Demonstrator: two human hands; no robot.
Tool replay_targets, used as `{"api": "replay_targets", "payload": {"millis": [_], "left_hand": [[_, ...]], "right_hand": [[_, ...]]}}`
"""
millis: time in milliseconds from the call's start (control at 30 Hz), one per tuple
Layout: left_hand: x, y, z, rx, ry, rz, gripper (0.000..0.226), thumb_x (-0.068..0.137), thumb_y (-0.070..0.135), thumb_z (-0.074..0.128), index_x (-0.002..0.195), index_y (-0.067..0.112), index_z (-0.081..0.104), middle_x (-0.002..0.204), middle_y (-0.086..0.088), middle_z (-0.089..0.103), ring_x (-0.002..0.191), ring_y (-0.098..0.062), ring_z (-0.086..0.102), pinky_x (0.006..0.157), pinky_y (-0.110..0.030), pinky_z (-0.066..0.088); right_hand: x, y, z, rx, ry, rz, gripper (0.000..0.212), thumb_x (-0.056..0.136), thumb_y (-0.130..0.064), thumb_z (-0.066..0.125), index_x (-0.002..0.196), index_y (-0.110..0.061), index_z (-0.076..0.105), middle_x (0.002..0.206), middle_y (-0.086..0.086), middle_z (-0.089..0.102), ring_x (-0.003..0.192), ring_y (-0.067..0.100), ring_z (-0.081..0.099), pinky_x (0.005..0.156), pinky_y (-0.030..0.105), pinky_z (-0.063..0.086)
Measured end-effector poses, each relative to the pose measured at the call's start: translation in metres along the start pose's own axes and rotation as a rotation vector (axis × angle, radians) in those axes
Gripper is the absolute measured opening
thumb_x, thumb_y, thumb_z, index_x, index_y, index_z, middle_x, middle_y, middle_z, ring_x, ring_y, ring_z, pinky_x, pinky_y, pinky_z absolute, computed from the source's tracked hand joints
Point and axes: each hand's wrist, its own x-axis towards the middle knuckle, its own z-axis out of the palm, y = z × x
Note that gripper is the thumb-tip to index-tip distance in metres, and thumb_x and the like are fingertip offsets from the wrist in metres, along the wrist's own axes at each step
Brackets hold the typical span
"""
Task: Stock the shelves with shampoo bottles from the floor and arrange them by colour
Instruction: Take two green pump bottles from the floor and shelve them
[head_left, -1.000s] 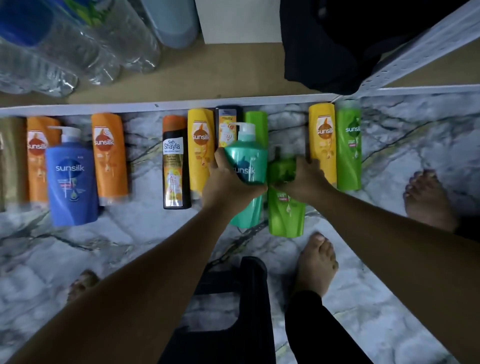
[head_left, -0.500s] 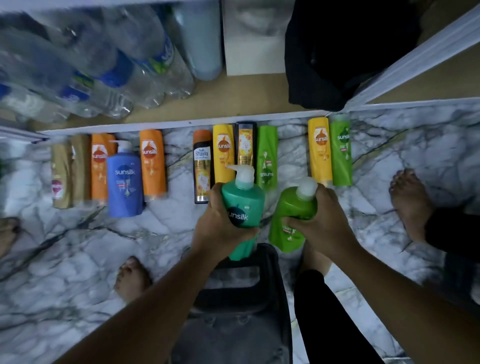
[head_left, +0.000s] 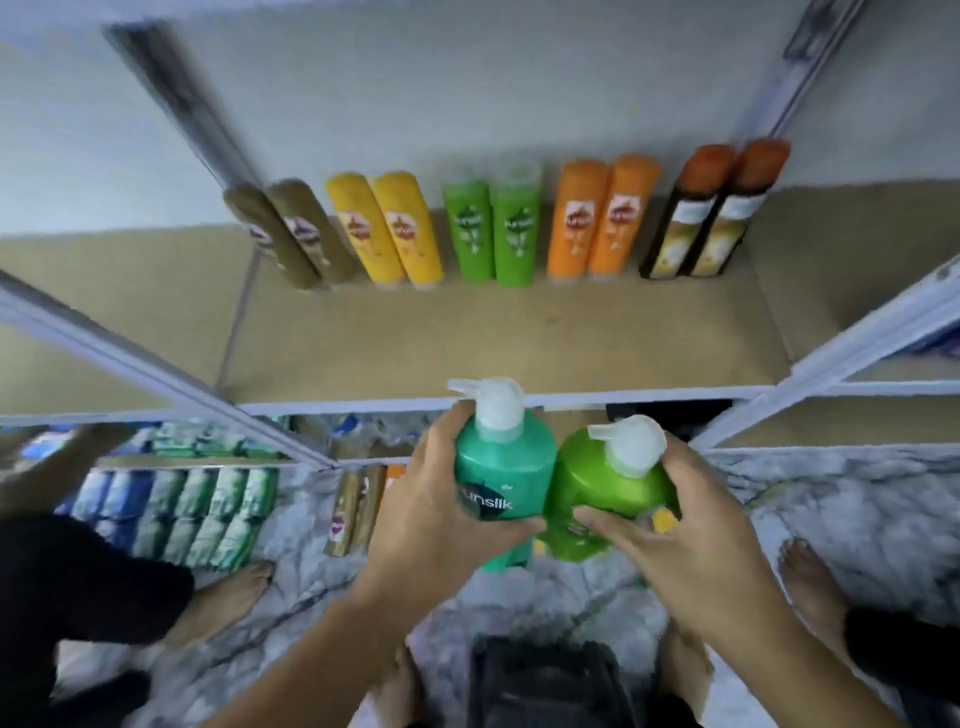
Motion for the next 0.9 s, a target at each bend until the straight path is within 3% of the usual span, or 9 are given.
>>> {"api": "replay_targets", "payload": {"millis": [133,267,433,500,567,667,800,900], "left_hand": [[-0.004,0.052,-0.080,-0.010,0.104,0.118,0.112,0.051,0.057,0.093,0.118,0.085,0.008,0.119,0.039,0.047,0.113,-0.008,0.056,0.092,-0.041,0.053],[-0.011,0.101,-0.150,-0.044,0.237,0.200,0.111,0.049,0.063,0.091,0.126,0.079,0.013,0.131,0.024,0.053,0.118,-0.008,0.058,0.095,-0.042,0.054],[-0.018,0.167,-0.226,-0.023,0.325,0.287,0.110,0.050,0.064,0.090,0.128,0.076,0.014,0.128,0.026,0.055,0.112,-0.004,0.060,0.094,-0.040,0.055],[-0.019,0.192,-0.252,-0.043,0.384,0.320,0.109,0.049,0.061,0.092,0.130,0.073,0.020,0.123,0.024,0.059,0.110,-0.004,0.062,0.093,-0.041,0.055],[-0.017,0.212,-0.274,-0.050,0.440,0.351,0.107,0.050,0.056,0.094,0.132,0.067,0.027,0.116,0.024,0.062,0.105,-0.002,0.063,0.090,-0.042,0.056],[-0.005,0.239,-0.303,-0.047,0.497,0.376,0.107,0.052,0.050,0.096,0.136,0.058,0.030,0.110,0.027,0.065,0.097,0.001,0.066,0.085,-0.038,0.058],[0.025,0.257,-0.336,-0.065,0.498,0.378,0.109,0.055,0.045,0.096,0.140,0.050,0.029,0.108,0.030,0.062,0.094,0.012,0.063,0.078,-0.013,0.051],[0.052,0.258,-0.351,-0.107,0.490,0.360,0.111,0.056,0.040,0.097,0.143,0.047,0.027,0.115,0.020,0.062,0.097,0.004,0.065,0.082,-0.017,0.052]], "right_hand": [[0.004,-0.089,-0.025,0.043,0.031,-0.113,0.071,0.065,-0.046,0.090,0.124,-0.053,0.053,0.122,-0.029,0.061,0.113,-0.007,0.058,0.092,0.023,0.051],[0.006,-0.174,-0.051,0.058,0.074,-0.259,0.065,0.060,-0.060,0.082,0.116,-0.063,0.051,0.120,-0.035,0.059,0.112,-0.011,0.055,0.090,0.020,0.046],[0.004,-0.271,-0.090,0.105,0.079,-0.434,0.067,0.067,-0.035,0.091,0.118,-0.057,0.053,0.116,-0.039,0.060,0.109,-0.016,0.056,0.084,0.002,0.041],[0.007,-0.304,-0.104,0.118,0.065,-0.498,0.071,0.069,-0.031,0.091,0.126,-0.050,0.055,0.119,-0.033,0.063,0.110,-0.008,0.060,0.089,0.008,0.046],[0.014,-0.330,-0.115,0.129,0.054,-0.541,0.074,0.070,-0.032,0.091,0.133,-0.046,0.053,0.122,-0.024,0.066,0.112,-0.001,0.063,0.097,0.025,0.051],[0.030,-0.364,-0.126,0.136,0.050,-0.600,0.075,0.072,-0.037,0.089,0.137,-0.044,0.051,0.124,-0.020,0.066,0.112,0.000,0.064,0.100,0.036,0.052],[0.059,-0.404,-0.128,0.130,0.068,-0.626,0.069,0.074,-0.036,0.088,0.133,-0.042,0.052,0.112,-0.021,0.070,0.101,-0.006,0.066,0.095,0.028,0.054],[0.086,-0.425,-0.118,0.101,0.075,-0.630,0.063,0.076,-0.033,0.087,0.127,-0.043,0.051,0.109,-0.022,0.068,0.097,-0.009,0.064,0.087,0.020,0.050]]}}
